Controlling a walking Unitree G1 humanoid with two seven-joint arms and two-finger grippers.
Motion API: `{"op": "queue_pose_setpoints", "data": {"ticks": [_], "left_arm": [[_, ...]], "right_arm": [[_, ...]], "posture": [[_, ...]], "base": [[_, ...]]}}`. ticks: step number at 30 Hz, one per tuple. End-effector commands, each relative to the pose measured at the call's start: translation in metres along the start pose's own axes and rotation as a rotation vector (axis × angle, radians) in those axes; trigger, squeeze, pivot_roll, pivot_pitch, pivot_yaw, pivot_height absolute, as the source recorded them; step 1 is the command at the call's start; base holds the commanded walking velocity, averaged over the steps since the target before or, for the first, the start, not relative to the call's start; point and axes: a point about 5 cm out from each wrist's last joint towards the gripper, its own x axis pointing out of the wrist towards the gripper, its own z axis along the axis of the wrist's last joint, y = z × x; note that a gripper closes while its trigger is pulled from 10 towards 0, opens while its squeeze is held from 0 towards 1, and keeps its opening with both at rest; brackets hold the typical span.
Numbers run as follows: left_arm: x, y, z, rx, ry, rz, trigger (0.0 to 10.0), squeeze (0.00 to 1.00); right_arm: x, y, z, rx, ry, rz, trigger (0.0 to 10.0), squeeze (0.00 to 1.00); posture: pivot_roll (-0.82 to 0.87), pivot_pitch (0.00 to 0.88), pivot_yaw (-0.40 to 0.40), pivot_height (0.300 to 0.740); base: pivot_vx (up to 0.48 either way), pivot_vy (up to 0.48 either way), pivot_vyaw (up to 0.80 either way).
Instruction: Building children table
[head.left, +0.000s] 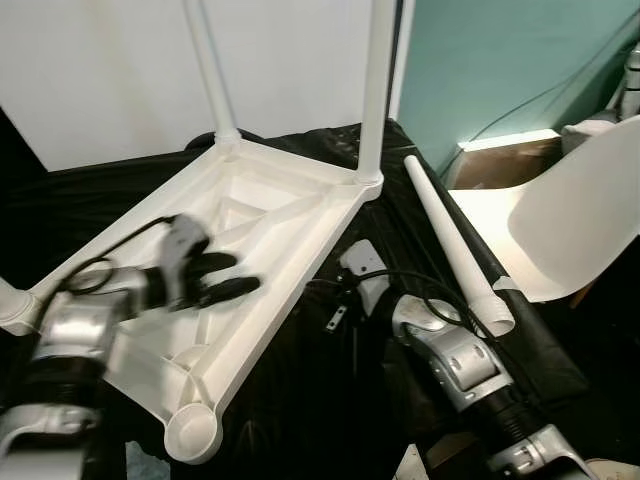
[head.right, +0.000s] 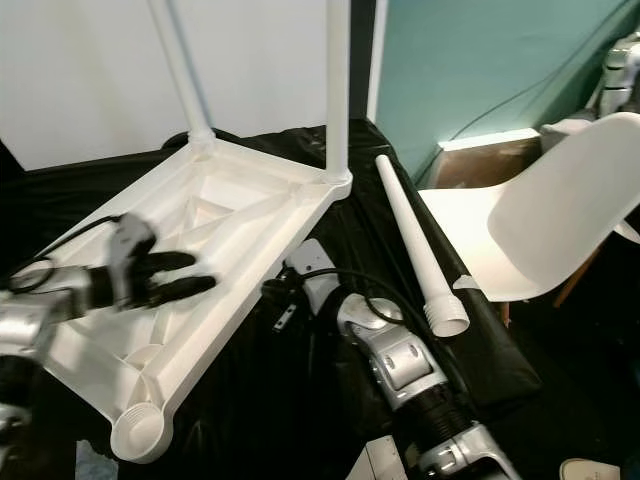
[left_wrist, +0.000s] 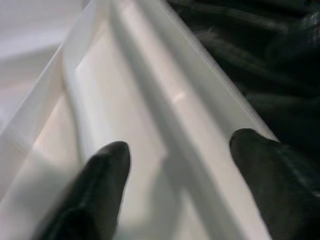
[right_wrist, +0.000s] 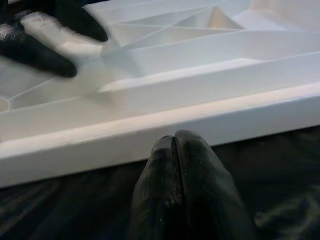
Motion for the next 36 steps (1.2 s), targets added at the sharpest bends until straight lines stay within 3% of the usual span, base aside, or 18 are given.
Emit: {"op": "queue_pose_setpoints", "data": {"ticks": [1,9,16,25,26,27,28,30,31,34,36], "left_arm": [[-0.003,-0.007,0.001,0.002,0.021,-0.131,10.0,1.0],[-0.017,-0.013,-0.012,0.004,0.155,-0.243,10.0,1.0],[-0.027,-0.016,-0.016,-0.001,0.204,-0.334,10.0,1.0],[0.003,-0.043,-0.032,0.003,0.26,-0.432,10.0,0.99],[0.008,-0.046,-0.034,0.006,0.262,-0.438,10.0,0.77],[0.008,-0.046,-0.034,0.006,0.262,-0.438,10.0,0.77],[0.013,-0.049,-0.034,0.003,0.252,-0.448,10.0,0.2],[0.013,-0.049,-0.034,0.003,0.252,-0.448,10.0,0.2],[0.018,-0.053,-0.032,-0.003,0.231,-0.459,10.0,0.0],[0.038,-0.061,-0.023,-0.023,0.128,-0.457,10.0,0.0],[0.042,-0.062,-0.022,-0.021,0.109,-0.451,10.0,0.0]], "right_arm": [[0.003,0.005,-0.001,0.003,0.001,0.02,10.0,0.0],[0.004,0.007,-0.002,0.004,-0.001,0.025,10.0,0.0],[0.003,0.008,-0.003,0.001,0.003,0.023,10.0,0.0],[0.004,0.008,-0.003,-0.008,0.002,0.025,10.0,0.0],[0.004,0.008,-0.003,-0.01,0.003,0.026,10.0,0.0],[0.004,0.008,-0.003,-0.01,0.003,0.026,10.0,0.0],[0.004,0.008,-0.003,-0.013,0.004,0.027,10.0,0.0],[0.004,0.008,-0.003,-0.013,0.004,0.027,10.0,0.0],[0.004,0.008,-0.003,-0.016,0.005,0.028,10.0,0.0],[0.003,0.008,-0.004,-0.024,0.012,0.025,10.0,0.0],[0.003,0.008,-0.004,-0.024,0.013,0.025,10.0,0.0]], "posture": [[0.03,0.0,0.022,0.74],[0.03,0.0,0.025,0.74],[0.02,0.0,0.027,0.74],[0.03,0.0,0.024,0.74],[0.03,0.0,0.024,0.74],[0.03,0.0,0.024,0.74],[0.03,0.0,0.022,0.74],[0.03,0.0,0.022,0.74],[0.03,0.0,0.022,0.74],[0.02,0.0,0.022,0.74],[0.02,0.0,0.022,0.74]], "base": [[0.0,0.0,0.0],[0.0,0.0,0.0],[0.0,0.0,0.0],[0.0,0.0,0.0],[0.0,0.0,0.0],[0.0,0.0,0.0],[0.0,0.0,0.0],[0.0,0.0,0.0],[0.0,0.0,0.0],[0.0,0.0,0.0],[0.0,0.0,0.0]]}}
